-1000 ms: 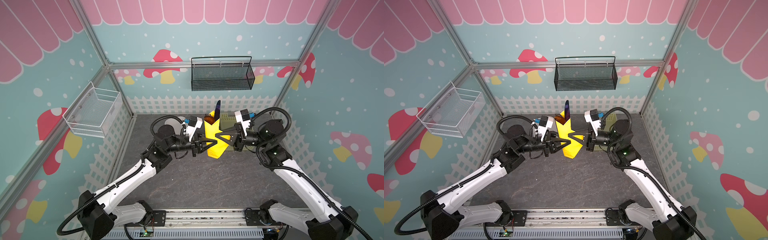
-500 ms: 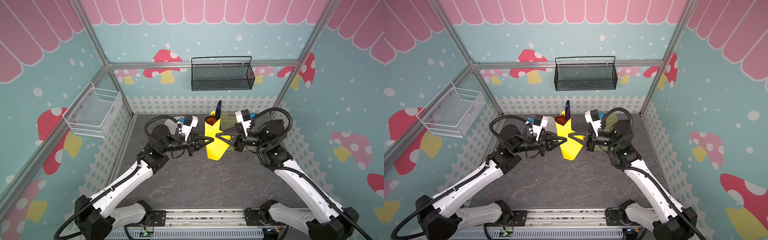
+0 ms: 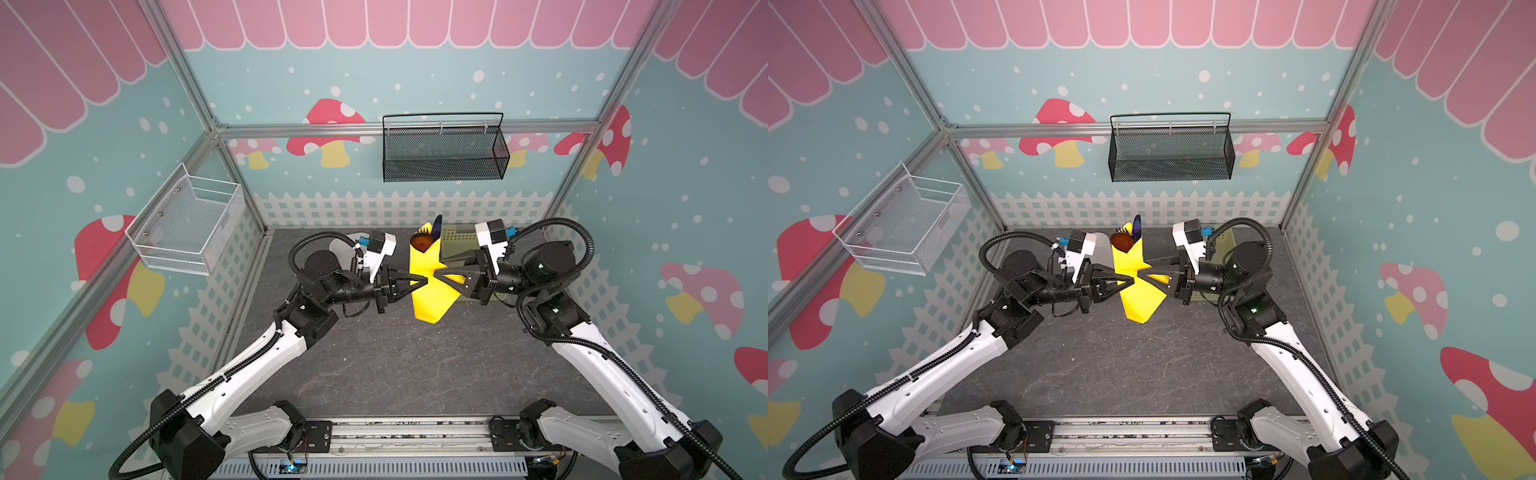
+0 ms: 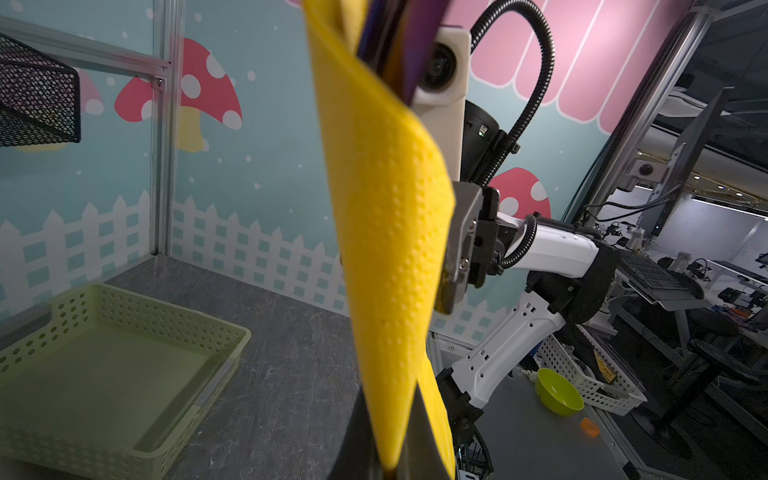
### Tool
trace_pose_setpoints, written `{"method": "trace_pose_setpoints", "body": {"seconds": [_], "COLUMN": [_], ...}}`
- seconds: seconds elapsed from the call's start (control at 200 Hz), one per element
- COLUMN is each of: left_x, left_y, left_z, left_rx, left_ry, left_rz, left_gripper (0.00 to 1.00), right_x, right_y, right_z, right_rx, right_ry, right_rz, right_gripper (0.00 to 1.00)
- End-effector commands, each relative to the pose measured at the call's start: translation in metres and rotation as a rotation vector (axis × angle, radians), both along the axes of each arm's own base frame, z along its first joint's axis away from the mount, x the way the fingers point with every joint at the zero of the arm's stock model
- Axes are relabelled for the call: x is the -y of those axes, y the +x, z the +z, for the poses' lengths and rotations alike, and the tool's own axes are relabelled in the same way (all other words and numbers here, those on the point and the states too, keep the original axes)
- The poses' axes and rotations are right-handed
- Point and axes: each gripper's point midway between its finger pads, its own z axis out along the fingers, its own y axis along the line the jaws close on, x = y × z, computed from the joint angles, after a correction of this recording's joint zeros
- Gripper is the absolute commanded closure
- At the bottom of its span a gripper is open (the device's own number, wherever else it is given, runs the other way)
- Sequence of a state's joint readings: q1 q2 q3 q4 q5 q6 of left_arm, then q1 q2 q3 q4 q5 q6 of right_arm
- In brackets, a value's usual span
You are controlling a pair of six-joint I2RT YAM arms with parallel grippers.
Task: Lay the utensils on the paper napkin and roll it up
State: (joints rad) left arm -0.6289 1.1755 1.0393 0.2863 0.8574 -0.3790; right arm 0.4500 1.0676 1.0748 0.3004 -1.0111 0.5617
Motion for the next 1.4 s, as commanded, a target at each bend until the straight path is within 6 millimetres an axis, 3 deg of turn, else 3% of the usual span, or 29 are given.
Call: {"method": "trace_pose_setpoints", "body": {"seconds": [0.0,0.08,0.2,0.385,0.816,1.126,1.396], "left_x": [-0.003,-0.002,-0.003,-0.004,-0.009,-0.010,-0.008], "left_y": [-0.004,-0.004,-0.003,0.000,0.001,0.001,0.001], "left_z": [0.011,0.012,0.013,0.015,0.028,0.029,0.030], "left_rx": [0.043,0.043,0.045,0.044,0.052,0.040,0.022], "left_ry": [-0.035,-0.039,-0.045,-0.052,-0.083,-0.090,-0.087], "left_rz": [-0.016,-0.015,-0.010,0.011,0.047,0.045,0.031], "left_gripper": [1.00,1.00,1.00,1.00,1.00,1.00,0.86], "right_x": [0.002,0.001,0.000,-0.002,-0.003,-0.003,-0.002], "right_y": [-0.007,-0.006,-0.007,-0.010,-0.012,-0.011,-0.013], "right_z": [0.008,0.006,0.002,-0.009,-0.034,-0.027,-0.018], "right_rx": [0.044,0.037,0.028,0.004,-0.030,-0.008,0.018], "right_ry": [0.015,0.009,0.001,-0.018,-0.056,-0.049,-0.037], "right_rz": [0.008,0.011,0.027,0.062,0.083,0.078,0.073], "right_gripper": [0.73,0.77,0.69,0.65,0.66,1.00,1.00]}}
